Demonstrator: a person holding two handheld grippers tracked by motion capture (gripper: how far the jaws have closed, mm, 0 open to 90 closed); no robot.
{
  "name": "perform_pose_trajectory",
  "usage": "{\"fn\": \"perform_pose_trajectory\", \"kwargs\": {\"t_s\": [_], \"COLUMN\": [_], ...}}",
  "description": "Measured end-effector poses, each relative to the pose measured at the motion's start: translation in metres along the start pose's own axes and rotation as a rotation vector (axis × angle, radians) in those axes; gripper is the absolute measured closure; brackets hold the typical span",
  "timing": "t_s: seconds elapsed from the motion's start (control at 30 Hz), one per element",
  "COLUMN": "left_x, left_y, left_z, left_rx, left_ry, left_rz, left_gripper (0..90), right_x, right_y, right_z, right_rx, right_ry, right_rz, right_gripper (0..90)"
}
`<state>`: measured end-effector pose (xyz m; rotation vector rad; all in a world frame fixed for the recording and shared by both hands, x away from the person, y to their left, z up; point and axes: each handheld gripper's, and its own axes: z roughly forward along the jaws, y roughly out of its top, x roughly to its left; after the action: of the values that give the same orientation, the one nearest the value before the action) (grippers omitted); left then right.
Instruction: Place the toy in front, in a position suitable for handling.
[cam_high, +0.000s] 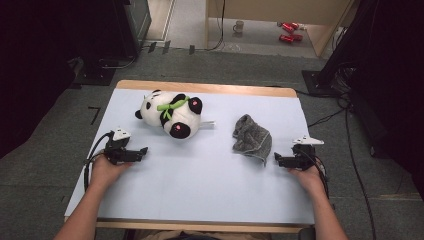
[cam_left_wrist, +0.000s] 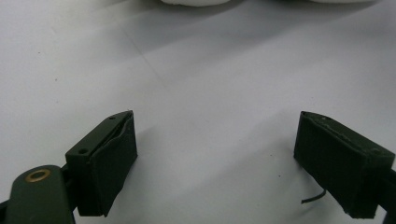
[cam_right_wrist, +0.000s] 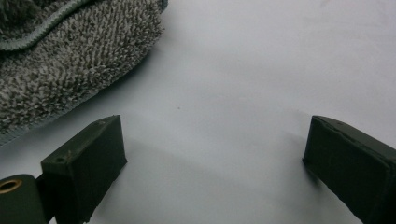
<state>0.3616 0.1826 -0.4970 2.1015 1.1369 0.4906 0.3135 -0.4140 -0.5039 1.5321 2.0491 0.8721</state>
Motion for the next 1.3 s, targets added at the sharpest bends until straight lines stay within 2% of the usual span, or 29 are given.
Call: {"fn": "perform_pose_trajectory", "kwargs": {"t_s": [0.53, 0.7, 0.73, 0.8, 0.87, 0.97, 1.03, 1.07, 1.13, 1.2, 1.23, 1.27, 1.3], "left_x": [0.0, -0.001, 0.0, 0.0, 0.001, 0.0, 0.0, -0.001, -0.003, -0.007, -0.009, -0.009, -0.011], "left_y": [0.0, 0.003, 0.004, 0.005, 0.007, 0.01, 0.015, 0.02, 0.027, 0.033, 0.036, 0.036, 0.041], "left_z": [0.0, -0.001, -0.003, -0.005, -0.005, -0.006, -0.01, -0.014, -0.019, -0.023, -0.024, -0.024, -0.024], "left_rx": [0.002, 0.017, 0.021, 0.016, 0.036, 0.031, 0.014, -0.013, -0.026, -0.047, -0.047, -0.047, -0.043], "left_ry": [0.003, 0.005, -0.003, -0.016, -0.027, -0.046, -0.064, -0.079, -0.114, -0.111, -0.098, -0.098, -0.098], "left_rz": [-0.001, -0.005, 0.005, -0.001, -0.002, -0.011, -0.018, -0.029, -0.042, -0.012, 0.006, 0.006, 0.027], "left_gripper": [12.8, 16.3, 20.4, 31.0, 29.5, 29.5, 29.4, 29.5, 28.9, 30.4, 30.6, 30.7, 30.8], "right_x": [0.0, 0.0, 0.0, 0.0, 0.0, 0.0, 0.0, 0.0, 0.0, 0.0, 0.0, 0.0, 0.0], "right_y": [0.0, 0.0, 0.0, 0.0, 0.0, 0.0, 0.0, 0.0, 0.0, 0.0, 0.0, 0.0, 0.0], "right_z": [0.0, 0.0, 0.0, 0.0, 0.0, 0.0, 0.0, 0.0, 0.0, 0.0, 0.0, 0.0, 0.0], "right_rx": [0.0, 0.001, 0.001, 0.0, 0.0, 0.0, 0.0, 0.0, 0.0, 0.0, 0.0, 0.0, 0.0], "right_ry": [-0.002, -0.001, -0.001, -0.001, -0.001, -0.001, -0.001, -0.001, -0.001, -0.001, -0.002, -0.002, -0.001], "right_rz": [-0.002, -0.001, -0.001, -0.001, -0.002, -0.001, -0.001, -0.001, -0.001, -0.002, -0.001, -0.001, -0.003], "right_gripper": [4.4, 4.4, 4.4, 4.5, 4.5, 4.5, 4.4, 4.5, 4.5, 4.5, 4.5, 4.5, 4.5]}}
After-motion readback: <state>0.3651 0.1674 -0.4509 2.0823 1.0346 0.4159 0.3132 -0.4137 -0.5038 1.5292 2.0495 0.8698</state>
